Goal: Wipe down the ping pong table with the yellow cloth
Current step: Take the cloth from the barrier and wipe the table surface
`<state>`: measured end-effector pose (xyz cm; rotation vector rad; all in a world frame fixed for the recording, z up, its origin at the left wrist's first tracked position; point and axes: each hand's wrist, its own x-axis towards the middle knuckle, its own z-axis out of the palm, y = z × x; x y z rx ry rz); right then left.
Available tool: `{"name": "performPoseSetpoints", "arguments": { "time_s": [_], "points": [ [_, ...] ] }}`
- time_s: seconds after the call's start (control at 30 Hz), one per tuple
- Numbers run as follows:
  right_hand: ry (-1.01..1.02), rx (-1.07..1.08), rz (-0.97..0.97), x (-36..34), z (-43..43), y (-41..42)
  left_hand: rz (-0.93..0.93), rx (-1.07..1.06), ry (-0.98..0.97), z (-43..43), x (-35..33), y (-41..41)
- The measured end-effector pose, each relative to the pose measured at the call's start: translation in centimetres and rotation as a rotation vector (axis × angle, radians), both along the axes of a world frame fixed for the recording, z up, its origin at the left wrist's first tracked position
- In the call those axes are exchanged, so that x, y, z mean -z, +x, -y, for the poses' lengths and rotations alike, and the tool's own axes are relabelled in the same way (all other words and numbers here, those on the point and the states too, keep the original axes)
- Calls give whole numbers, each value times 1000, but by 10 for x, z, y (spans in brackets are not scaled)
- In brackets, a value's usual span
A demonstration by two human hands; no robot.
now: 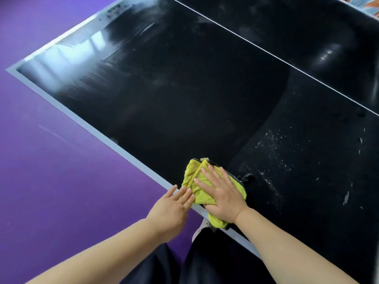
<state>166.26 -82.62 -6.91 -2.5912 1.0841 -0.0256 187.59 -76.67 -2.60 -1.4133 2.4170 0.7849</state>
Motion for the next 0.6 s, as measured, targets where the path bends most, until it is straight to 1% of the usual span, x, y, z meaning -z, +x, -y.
{"name": "performPoseSetpoints", "arguments": {
  "time_s": [0.1,0.23,0.3,0.43,0.6],
  "points": [
    [8,-54,15,2,27,-26,13,45,-9,17,-1,-26],
    [-21,-151,7,5,81,-59,39,56,-24,56,-1,-61],
    [-20,-160,2,6,111,-77,58,50,-35,82,-1,-82],
    [-20,-110,0,5,175,-112,68,53,-71,146,2,-121],
    [-58,37,-11,8,255,-156,79,61,-120,242,10,-169]
  ]
}}
